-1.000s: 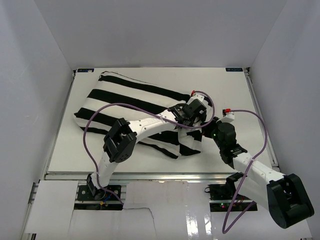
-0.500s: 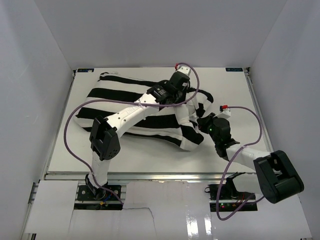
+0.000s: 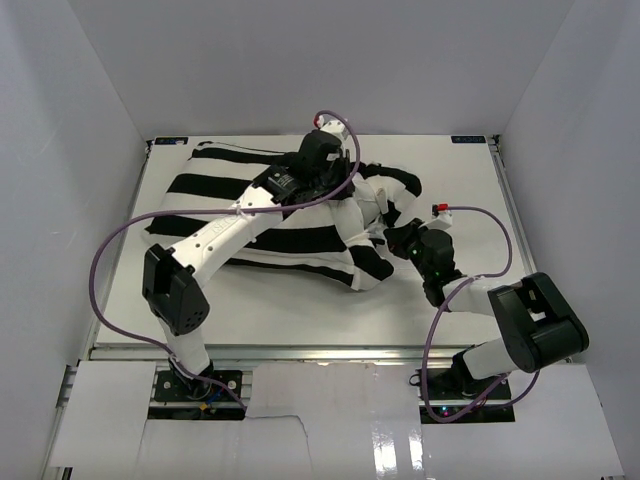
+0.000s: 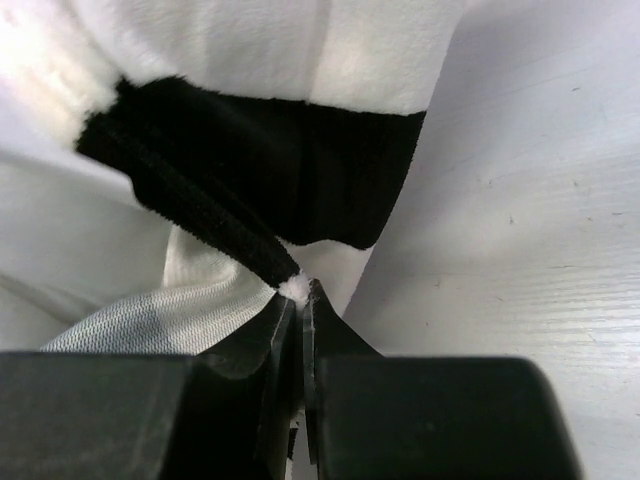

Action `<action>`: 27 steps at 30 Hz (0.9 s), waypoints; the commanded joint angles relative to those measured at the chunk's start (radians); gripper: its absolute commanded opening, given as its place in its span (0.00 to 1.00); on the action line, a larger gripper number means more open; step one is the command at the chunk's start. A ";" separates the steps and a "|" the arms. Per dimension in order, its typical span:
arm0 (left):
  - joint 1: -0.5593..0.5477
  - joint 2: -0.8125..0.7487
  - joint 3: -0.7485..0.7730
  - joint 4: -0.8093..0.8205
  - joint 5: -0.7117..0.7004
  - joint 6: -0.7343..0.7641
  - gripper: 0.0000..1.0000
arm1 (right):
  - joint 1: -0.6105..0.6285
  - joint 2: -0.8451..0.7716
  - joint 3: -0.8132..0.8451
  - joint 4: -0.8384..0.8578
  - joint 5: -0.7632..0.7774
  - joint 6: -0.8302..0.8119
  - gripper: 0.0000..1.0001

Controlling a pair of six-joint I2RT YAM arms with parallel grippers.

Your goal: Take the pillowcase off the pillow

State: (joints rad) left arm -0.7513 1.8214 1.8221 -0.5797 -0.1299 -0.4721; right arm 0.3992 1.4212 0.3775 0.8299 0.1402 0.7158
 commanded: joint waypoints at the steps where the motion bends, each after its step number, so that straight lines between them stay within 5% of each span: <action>1: 0.064 -0.263 -0.024 0.325 0.093 -0.089 0.00 | -0.030 0.073 -0.043 -0.199 0.070 -0.038 0.08; 5: 0.069 -0.263 0.031 0.290 0.160 -0.114 0.00 | -0.031 0.078 -0.045 -0.190 0.065 -0.042 0.08; 13: 0.075 -0.214 0.123 0.248 0.083 -0.077 0.00 | -0.031 0.081 -0.061 -0.146 0.022 -0.033 0.08; 19: 0.075 -0.140 0.089 0.312 -0.111 0.042 0.00 | 0.018 -0.085 -0.138 0.110 -0.393 -0.012 0.08; 27: 0.075 -0.085 0.020 0.417 -0.097 0.067 0.00 | 0.107 -0.335 -0.129 -0.029 -0.395 -0.006 0.08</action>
State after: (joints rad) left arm -0.7105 1.7885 1.8141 -0.4599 -0.1165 -0.4297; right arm 0.4866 1.1316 0.2798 0.9390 -0.1753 0.7261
